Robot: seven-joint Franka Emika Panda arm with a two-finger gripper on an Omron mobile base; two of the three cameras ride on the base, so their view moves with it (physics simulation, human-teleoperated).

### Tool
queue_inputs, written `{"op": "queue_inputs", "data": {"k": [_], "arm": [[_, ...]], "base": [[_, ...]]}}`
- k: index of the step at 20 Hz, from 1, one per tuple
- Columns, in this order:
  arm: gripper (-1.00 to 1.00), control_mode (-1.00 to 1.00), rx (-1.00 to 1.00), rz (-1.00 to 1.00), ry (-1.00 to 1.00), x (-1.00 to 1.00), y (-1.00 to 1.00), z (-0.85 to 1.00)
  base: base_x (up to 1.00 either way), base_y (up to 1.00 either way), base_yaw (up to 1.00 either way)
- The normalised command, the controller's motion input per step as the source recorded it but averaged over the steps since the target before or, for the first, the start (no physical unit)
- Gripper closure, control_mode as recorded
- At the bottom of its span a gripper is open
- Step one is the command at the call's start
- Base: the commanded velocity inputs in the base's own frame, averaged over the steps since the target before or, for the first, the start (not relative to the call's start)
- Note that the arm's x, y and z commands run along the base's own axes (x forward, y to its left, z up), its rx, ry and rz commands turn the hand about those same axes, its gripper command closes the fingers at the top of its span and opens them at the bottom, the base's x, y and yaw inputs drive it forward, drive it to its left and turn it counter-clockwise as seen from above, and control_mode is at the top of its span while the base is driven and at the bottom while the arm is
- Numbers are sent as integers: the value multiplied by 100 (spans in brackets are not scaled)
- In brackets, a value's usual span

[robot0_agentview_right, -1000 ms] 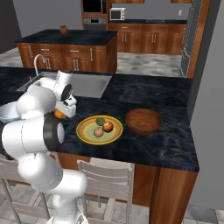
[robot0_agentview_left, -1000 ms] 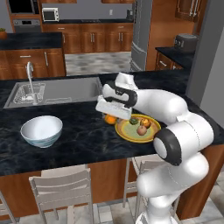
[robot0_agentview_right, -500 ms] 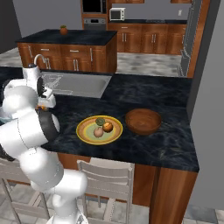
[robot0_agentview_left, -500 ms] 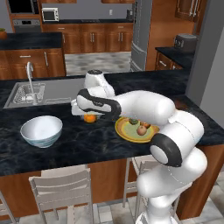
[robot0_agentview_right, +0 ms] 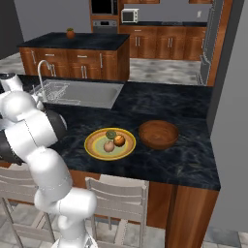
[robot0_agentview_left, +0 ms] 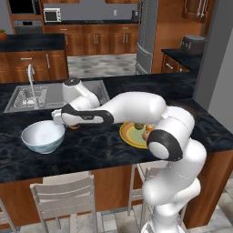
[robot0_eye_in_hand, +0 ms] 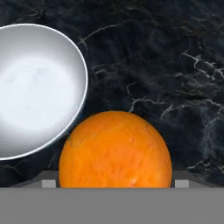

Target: Take the fruits from the plate on the dining counter and place two fruits in each bowl.

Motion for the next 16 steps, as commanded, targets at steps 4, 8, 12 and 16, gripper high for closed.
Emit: {"op": "queue_inputs", "data": {"k": [4,8,12,16], "arm": [[100,-100,5,0,0,24,43,8],[100,-100,16,0,0,27,43,-4],[100,-100,2,0,-8,28,51,-18],[100,-100,0,0,-2,17,39,-30]], "base": [[0,0,0],[0,0,0],[0,0,0],[0,0,0]]}}
